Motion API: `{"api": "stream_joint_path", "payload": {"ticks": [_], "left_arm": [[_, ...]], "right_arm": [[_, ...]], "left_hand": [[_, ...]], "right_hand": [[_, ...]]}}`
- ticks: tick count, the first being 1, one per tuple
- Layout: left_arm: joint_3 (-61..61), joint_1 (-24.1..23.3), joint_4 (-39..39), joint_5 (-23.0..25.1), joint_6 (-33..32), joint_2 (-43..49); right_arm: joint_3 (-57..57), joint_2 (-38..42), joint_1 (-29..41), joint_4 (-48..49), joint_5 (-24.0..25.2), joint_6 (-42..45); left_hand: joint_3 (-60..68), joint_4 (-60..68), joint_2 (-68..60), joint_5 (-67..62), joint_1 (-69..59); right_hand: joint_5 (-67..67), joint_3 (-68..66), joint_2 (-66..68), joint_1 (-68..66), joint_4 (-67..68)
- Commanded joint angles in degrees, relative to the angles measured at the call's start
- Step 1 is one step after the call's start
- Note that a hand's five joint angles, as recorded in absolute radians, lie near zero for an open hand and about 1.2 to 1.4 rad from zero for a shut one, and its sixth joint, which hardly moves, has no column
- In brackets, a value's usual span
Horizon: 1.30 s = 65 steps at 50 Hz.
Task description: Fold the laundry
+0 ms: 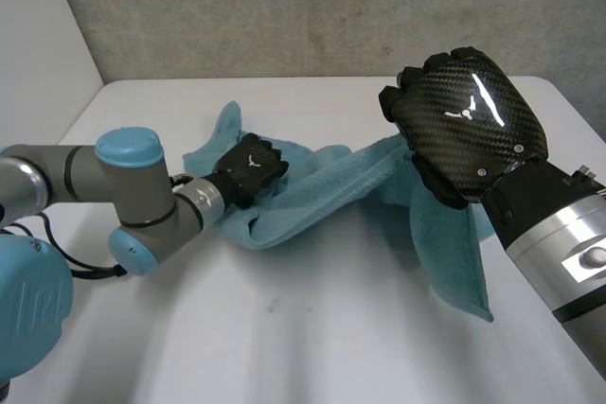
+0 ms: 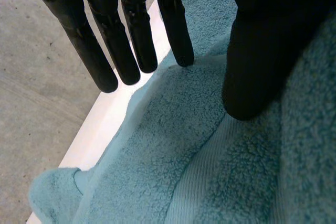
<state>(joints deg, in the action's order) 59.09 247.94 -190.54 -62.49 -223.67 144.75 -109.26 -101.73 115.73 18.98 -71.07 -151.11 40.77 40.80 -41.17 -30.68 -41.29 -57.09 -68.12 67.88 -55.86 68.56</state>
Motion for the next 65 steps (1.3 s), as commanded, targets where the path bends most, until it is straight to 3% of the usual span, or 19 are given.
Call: {"api": "stream_joint_path", "payload": {"ticks": [1, 7, 9, 11, 13, 15, 18, 30, 40, 42, 43, 44, 45, 48, 53, 57, 65], "left_arm": [[0.0, 0.1, 0.0, -1.4, 0.0, 0.1], [0.2, 0.1, 0.1, -1.4, -0.1, -0.1], [0.3, 0.2, -0.1, -1.6, -0.2, -0.3], [0.6, 0.3, -0.4, -1.6, -0.4, -0.5], [0.9, 0.3, -0.5, -1.6, -0.7, -0.7], [2.3, 0.3, -1.1, -1.1, -1.2, -1.8], [2.4, 0.3, -1.2, -0.9, -1.4, -1.9], [0.7, 0.3, 2.6, 0.3, -1.7, -0.3], [-0.5, 0.3, 3.9, 0.6, -1.7, 0.4], [-0.9, 0.3, 3.8, 0.0, -1.8, 0.2], [-0.9, 0.3, 3.8, 0.0, -1.8, 0.2], [-0.7, 0.3, 3.3, -0.5, -1.9, -0.3], [-0.5, 0.3, 2.6, -1.1, -2.2, -0.8], [-0.2, 0.3, 0.9, -2.6, -2.5, -1.9], [4.9, 0.2, -12.6, -10.3, -2.1, -8.1], [6.8, 0.3, -18.1, -12.3, -1.9, -10.3], [13.4, 3.7, -18.7, -18.0, -1.5, -17.1]], "right_arm": [[0.2, 0.0, -0.9, 0.1, 0.3, 0.0], [0.3, 0.1, -2.0, 0.1, 0.4, -0.1], [0.2, 0.1, -2.4, 0.1, 0.4, -0.1], [0.2, 0.1, -2.4, 0.1, 0.4, -0.1], [0.3, 0.1, -2.5, 0.1, 0.4, -0.1], [0.4, 0.1, -3.1, 0.1, 0.4, -0.1], [0.5, 0.1, -3.3, 0.1, 0.4, -0.1], [0.5, 0.1, -3.3, 0.1, 0.4, -0.1], [0.5, 0.1, -3.4, 0.2, 0.4, -0.1], [0.5, 0.1, -3.4, 0.3, 0.4, 0.0], [0.5, 0.1, -3.4, 0.3, 0.4, 0.0], [0.5, 0.1, -3.4, 0.4, 0.4, -0.1], [0.5, 0.1, -3.4, 0.4, 0.4, -0.1], [0.5, 0.1, -3.5, 0.4, 0.4, -0.1], [0.7, 0.1, -4.2, 0.7, 0.3, -0.1], [1.1, 0.2, -5.6, 0.7, 0.0, -0.2], [3.0, 3.7, -9.2, 0.1, -0.6, -0.4]], "left_hand": [[16.9, 16.8, -16.5, -17.0, -16.3], [23.4, 23.4, -23.0, -23.5, -22.9], [37.2, 37.1, -36.8, -37.2, -36.6], [38.6, 38.5, -38.2, -38.7, -38.0], [33.9, 33.8, -33.5, -34.0, -33.3], [-0.1, -0.1, 0.5, 0.0, 0.6], [-7.3, -7.3, 7.7, 7.2, 7.8], [-6.3, -6.4, 6.7, 6.2, 6.9], [7.1, 7.1, -6.7, -7.2, -6.6], [22.3, 22.3, -21.9, -22.4, -21.8], [22.4, 22.4, -22.0, -22.5, -21.9], [34.9, 34.9, -34.5, -35.0, -34.4], [39.2, 39.2, -38.8, -39.3, -38.7], [39.2, 39.2, -38.8, -39.3, -38.7], [39.2, 39.2, -38.8, -39.3, -38.7], [39.2, 39.2, -38.8, -39.3, -38.7], [39.2, 39.2, -38.8, -39.3, -38.7]], "right_hand": [[-12.9, -11.9, 12.1, -24.1, 11.4], [-12.9, -11.9, 12.1, -24.1, 11.4], [-12.9, -11.9, 12.1, -24.1, 11.4], [-12.9, -11.9, 12.1, -24.1, 11.4], [-12.9, -11.9, 12.1, -24.1, 11.4], [-12.9, -11.9, 12.1, -24.1, 11.4], [-12.9, -11.9, 12.1, -24.1, 11.4], [-12.9, -11.9, 12.1, -24.1, 11.4], [-12.9, -11.9, 12.1, -24.1, 11.4], [-12.9, -11.9, 12.1, -24.1, 11.4], [-12.9, -11.9, 12.1, -24.1, 11.4], [-12.9, -11.9, 12.1, -24.1, 11.4], [-12.9, -11.9, 12.1, -24.1, 11.4], [-12.9, -11.9, 12.1, -24.1, 11.4], [-12.9, -11.9, 12.1, -24.1, 11.4], [-12.9, -11.9, 12.1, -24.1, 11.4], [-12.9, -11.9, 12.1, -24.1, 11.4]]}}
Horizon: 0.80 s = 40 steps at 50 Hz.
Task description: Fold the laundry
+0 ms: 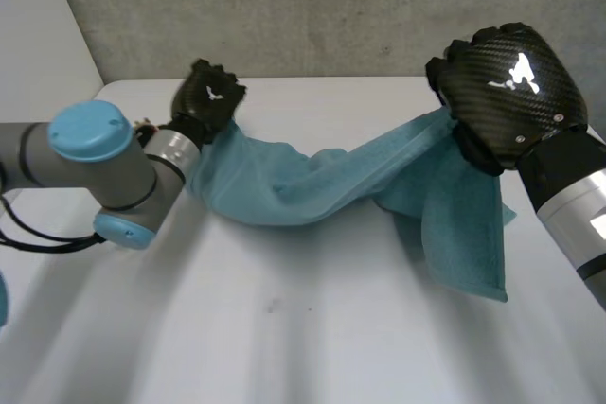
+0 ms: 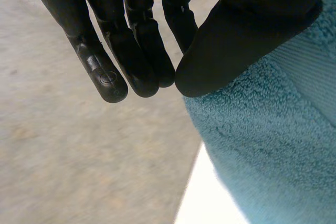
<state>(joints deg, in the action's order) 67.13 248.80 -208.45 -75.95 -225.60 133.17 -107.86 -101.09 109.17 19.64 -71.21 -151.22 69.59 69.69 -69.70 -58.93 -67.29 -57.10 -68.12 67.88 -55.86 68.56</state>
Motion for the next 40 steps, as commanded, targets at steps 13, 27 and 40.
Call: {"api": "stream_joint_path", "payload": {"ticks": [13, 27, 40], "left_arm": [[26.0, 4.2, 2.4, -9.4, 3.4, -21.0], [40.3, 4.4, 10.7, -14.7, 8.8, -31.4], [34.6, 7.0, 10.8, -11.9, 12.2, -21.1]], "right_arm": [[7.1, 12.1, -4.2, -9.7, -3.1, -0.5], [15.6, 23.2, -4.2, -29.4, -3.1, 0.0], [22.1, 33.2, -3.6, -34.8, -3.0, 0.4]], "left_hand": [[10.4, 10.3, -10.3, -11.1, -12.7], [10.4, 10.3, -10.3, -11.1, -12.7], [9.4, 9.3, -9.3, -10.1, -11.7]], "right_hand": [[-12.9, -11.9, 12.1, -24.1, 11.4], [-12.9, -11.9, 12.1, -24.1, 11.4], [-12.9, -11.9, 12.1, -24.1, 11.4]]}}
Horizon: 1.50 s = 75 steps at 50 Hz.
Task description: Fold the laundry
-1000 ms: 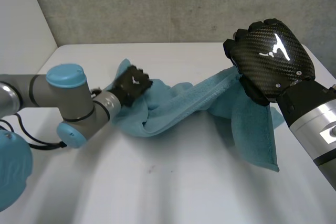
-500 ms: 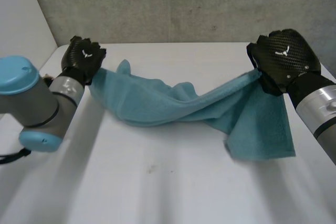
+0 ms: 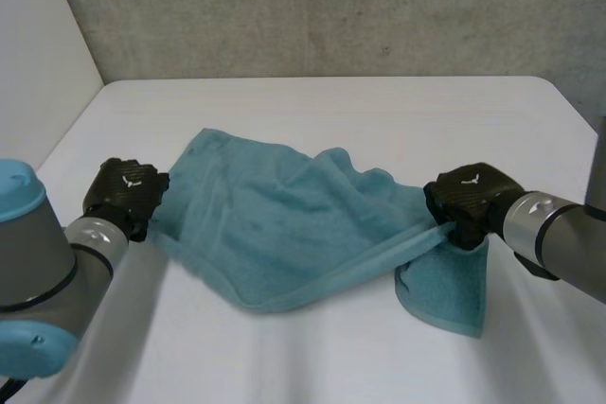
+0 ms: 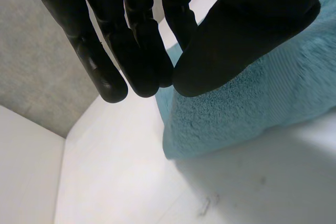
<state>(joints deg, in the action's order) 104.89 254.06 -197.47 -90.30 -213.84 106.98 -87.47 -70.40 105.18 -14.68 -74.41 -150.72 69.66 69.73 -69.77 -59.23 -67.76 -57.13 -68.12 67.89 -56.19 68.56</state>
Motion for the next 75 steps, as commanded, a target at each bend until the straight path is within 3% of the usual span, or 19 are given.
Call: {"api": "stream_joint_path", "payload": {"ticks": [1, 2, 3, 4, 13, 27, 41, 54, 75], "left_arm": [[-3.1, 1.8, -0.2, 3.6, 0.4, 5.3], [-3.1, 1.8, -0.2, 3.6, 0.4, 5.3], [-2.9, 1.9, -0.2, 4.8, 0.2, 5.3], [-2.7, 1.9, -0.1, 5.7, 0.2, 5.0], [0.5, 2.1, 0.1, 7.0, 0.0, 1.3], [6.6, 4.7, 4.0, 7.1, -0.1, -6.5], [8.5, 6.4, 5.4, 7.1, 0.1, -7.0], [3.8, 7.3, -0.4, 6.7, 0.7, -1.6], [-3.9, 5.0, 1.5, 6.6, 0.5, 9.7]], "right_arm": [[1.7, 2.8, 0.4, 0.0, 0.2, -0.5], [1.7, 2.8, 0.5, 0.8, 0.2, -0.8], [1.7, 2.8, 0.5, 0.8, 0.2, -0.8], [1.5, 2.9, 0.4, 1.7, 0.1, -0.8], [1.2, 2.8, -0.2, 6.4, -0.7, -3.4], [1.9, 5.4, -0.2, 9.9, -7.4, -6.0], [2.7, 7.9, -0.1, 10.5, -8.4, -6.2], [1.2, 7.7, 0.1, 10.7, -8.1, -6.2], [-0.6, 5.4, -0.2, 11.2, -7.9, -6.2]], "left_hand": [[-16.6, -16.7, 16.7, 16.2, 14.7], [-16.9, -17.0, 17.0, 16.5, 15.0], [-33.7, -33.8, 33.8, 33.3, 31.8], [-36.0, -36.1, 36.2, 35.6, 34.1], [-37.7, -37.8, 37.9, 37.3, 35.8], [-36.4, -36.5, 36.5, 36.0, 34.5], [-36.6, -36.6, 36.7, 36.1, 34.7], [-38.6, -38.7, 38.7, 38.2, 36.7], [-34.9, -35.0, 35.0, 34.5, 33.0]], "right_hand": [[-12.9, -11.9, 12.1, -23.8, 11.4], [-12.9, -11.9, 12.1, -23.8, 11.4], [-12.9, -11.9, 12.1, -23.8, 11.4], [-12.9, -11.9, 12.1, -23.8, 11.4], [-12.9, -11.9, 12.1, -23.8, 11.4], [-12.9, -11.9, 12.1, -23.8, 11.4], [-12.9, -11.9, 12.1, -23.8, 11.4], [-12.9, -11.9, 12.1, -23.8, 11.4], [-12.9, -11.9, 12.1, -23.8, 11.4]]}}
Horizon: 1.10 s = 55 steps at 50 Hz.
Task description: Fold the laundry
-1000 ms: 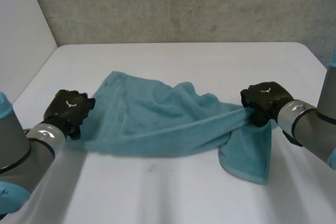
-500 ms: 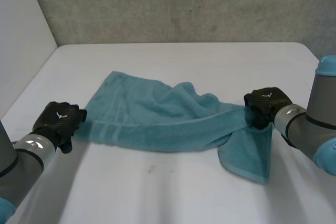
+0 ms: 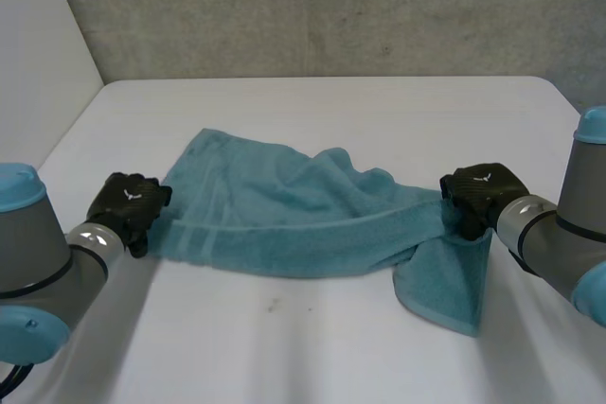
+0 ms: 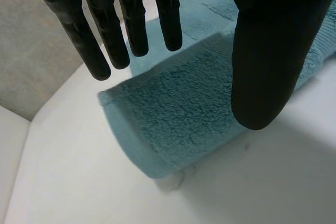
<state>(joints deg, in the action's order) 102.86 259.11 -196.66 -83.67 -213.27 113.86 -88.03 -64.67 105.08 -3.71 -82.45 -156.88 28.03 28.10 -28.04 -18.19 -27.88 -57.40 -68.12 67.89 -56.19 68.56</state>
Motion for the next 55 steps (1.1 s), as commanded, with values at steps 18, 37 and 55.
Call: {"api": "stream_joint_path", "payload": {"ticks": [18, 37, 55], "left_arm": [[-2.6, 0.0, -1.3, -0.6, 2.3, -4.1], [-0.2, 8.1, -5.8, -0.6, 8.6, -12.7], [0.2, 11.3, -6.3, -0.5, 8.9, -12.6]], "right_arm": [[-0.1, -3.9, -0.3, 0.2, 0.1, -0.2], [-6.8, -13.5, -7.3, -0.2, 1.8, -21.5], [-23.3, -18.3, -16.9, -3.1, 17.0, -28.9]], "left_hand": [[52.0, 51.9, -52.0, -51.8, -52.1], [52.0, 51.9, -52.0, -51.8, -52.1], [52.0, 51.9, -52.0, -51.8, -52.1]], "right_hand": [[-12.6, -11.9, 12.1, -23.8, 11.4], [44.8, 45.6, -45.3, 33.6, -46.0], [42.7, 43.4, -43.2, 31.5, -43.8]]}}
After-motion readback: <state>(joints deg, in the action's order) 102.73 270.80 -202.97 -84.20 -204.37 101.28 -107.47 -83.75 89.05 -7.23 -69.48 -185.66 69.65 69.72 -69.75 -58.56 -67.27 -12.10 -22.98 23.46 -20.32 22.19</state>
